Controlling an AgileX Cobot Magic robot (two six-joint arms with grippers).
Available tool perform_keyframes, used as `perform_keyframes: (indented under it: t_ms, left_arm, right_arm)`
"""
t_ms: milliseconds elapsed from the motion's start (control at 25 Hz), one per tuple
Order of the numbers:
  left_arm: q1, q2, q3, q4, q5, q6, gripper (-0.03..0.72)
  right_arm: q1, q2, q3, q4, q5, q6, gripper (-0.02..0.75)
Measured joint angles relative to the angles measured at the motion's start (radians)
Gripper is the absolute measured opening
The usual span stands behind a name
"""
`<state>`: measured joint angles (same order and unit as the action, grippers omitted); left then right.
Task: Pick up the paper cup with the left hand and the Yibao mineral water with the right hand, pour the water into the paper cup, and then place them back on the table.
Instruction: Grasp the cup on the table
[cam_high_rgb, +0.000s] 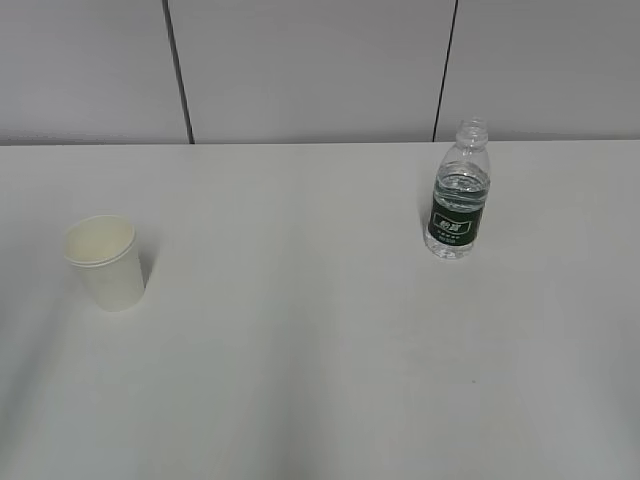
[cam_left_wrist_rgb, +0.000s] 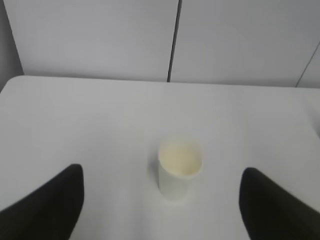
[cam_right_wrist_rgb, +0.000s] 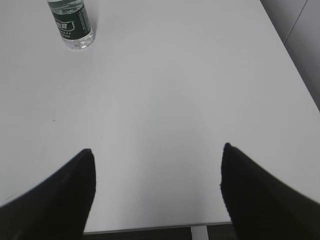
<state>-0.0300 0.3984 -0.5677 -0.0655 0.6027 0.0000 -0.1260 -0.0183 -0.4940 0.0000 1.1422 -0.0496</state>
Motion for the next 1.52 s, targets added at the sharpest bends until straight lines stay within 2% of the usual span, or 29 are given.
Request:
perform_keyframes:
  t_ms: [320, 600, 760, 920, 1160, 1520]
  left_arm:
    - [-0.095, 0.283, 0.055, 0.003, -0.356, 0.0, 0.571]
    - [-0.14, 0.474, 0.229, 0.01, -0.676, 0.0, 0.571]
    - [-0.169, 0.577, 0.292, 0.01, -0.785, 0.0, 0.571]
    - [-0.201, 0.702, 0.295, 0.015, -0.881, 0.0, 0.569]
    - [-0.212, 0.875, 0.303, 0.029, -1.01, 0.0, 0.56]
    - [-0.212, 1.115, 0.334, 0.086, -1.333, 0.0, 0.559]
  right_arm:
    - [0.0, 0.0, 0.0, 0.0, 0.0, 0.0, 0.579]
    - [0.0, 0.0, 0.0, 0.0, 0.0, 0.0, 0.579]
    - [0.0, 0.0, 0.0, 0.0, 0.0, 0.0, 0.579]
    - [0.0, 0.0, 0.0, 0.0, 0.0, 0.0, 0.579]
    - [0.0, 0.0, 0.0, 0.0, 0.0, 0.0, 0.579]
    - [0.0, 0.0, 0.0, 0.0, 0.0, 0.0, 0.579]
